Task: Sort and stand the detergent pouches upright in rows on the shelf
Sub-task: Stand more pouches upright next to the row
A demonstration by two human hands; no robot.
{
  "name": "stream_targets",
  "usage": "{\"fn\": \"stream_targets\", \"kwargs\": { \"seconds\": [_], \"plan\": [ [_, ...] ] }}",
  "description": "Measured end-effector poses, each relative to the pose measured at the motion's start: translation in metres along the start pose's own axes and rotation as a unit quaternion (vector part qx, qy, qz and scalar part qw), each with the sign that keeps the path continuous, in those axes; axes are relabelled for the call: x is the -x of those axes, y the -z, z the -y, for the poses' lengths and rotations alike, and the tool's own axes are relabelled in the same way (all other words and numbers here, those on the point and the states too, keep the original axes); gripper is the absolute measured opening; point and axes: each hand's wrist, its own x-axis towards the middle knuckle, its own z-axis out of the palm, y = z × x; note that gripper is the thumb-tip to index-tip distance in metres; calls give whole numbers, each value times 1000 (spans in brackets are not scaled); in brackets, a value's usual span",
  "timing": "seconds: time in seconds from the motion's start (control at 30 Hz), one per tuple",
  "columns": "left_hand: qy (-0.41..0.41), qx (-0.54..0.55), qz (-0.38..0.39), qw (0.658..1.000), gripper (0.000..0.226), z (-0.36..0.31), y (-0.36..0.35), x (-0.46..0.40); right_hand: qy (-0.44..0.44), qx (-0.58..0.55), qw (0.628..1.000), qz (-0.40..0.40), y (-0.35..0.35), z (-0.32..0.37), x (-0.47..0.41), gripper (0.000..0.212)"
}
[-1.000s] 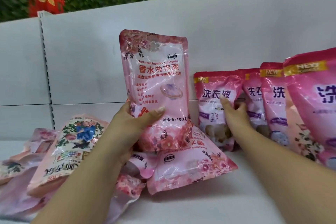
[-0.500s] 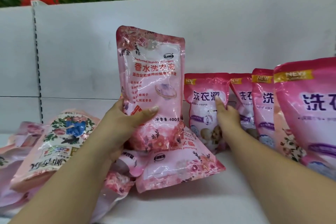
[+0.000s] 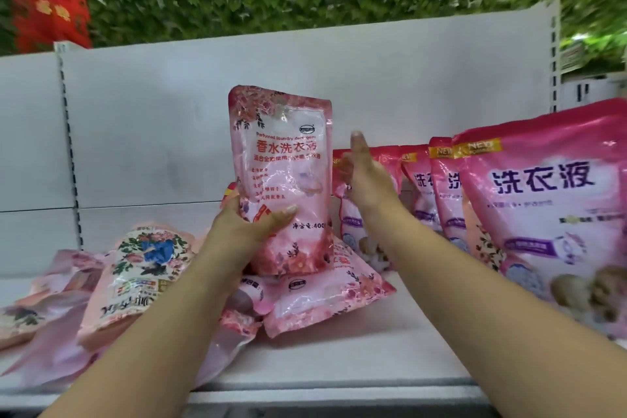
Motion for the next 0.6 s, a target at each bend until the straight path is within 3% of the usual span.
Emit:
{"fn": "stream_targets", "kwargs": {
  "seconds": [0.03,0.1,0.2,0.27,0.33,0.47,0.6],
  "plan": [
    [-14,-13,11,1000,72,-2,-1,1,-55,-52,995,69,-8,6,8,70],
    [-47,-45,41,997,61,-5,-2,6,-88,-82,988,100,-18,10,18,69],
    [-63,-115,120,984,60,1,-6,12,-12,-27,1000,-4,-6,13,18,44],
    [-58,-193,192,960,86,6,-8,14,80,27,996,-29,11,23,18,31],
    [-63,-319,235,916,102,6,-8,16,143,65,986,-51,28,29,17,27],
    [-148,-603,251,743,84,2,-12,18,153,142,974,-92,46,11,19,25],
    [-153,-664,262,683,87,4,-17,19,15,143,984,-102,58,-36,28,45]
  ]
}}
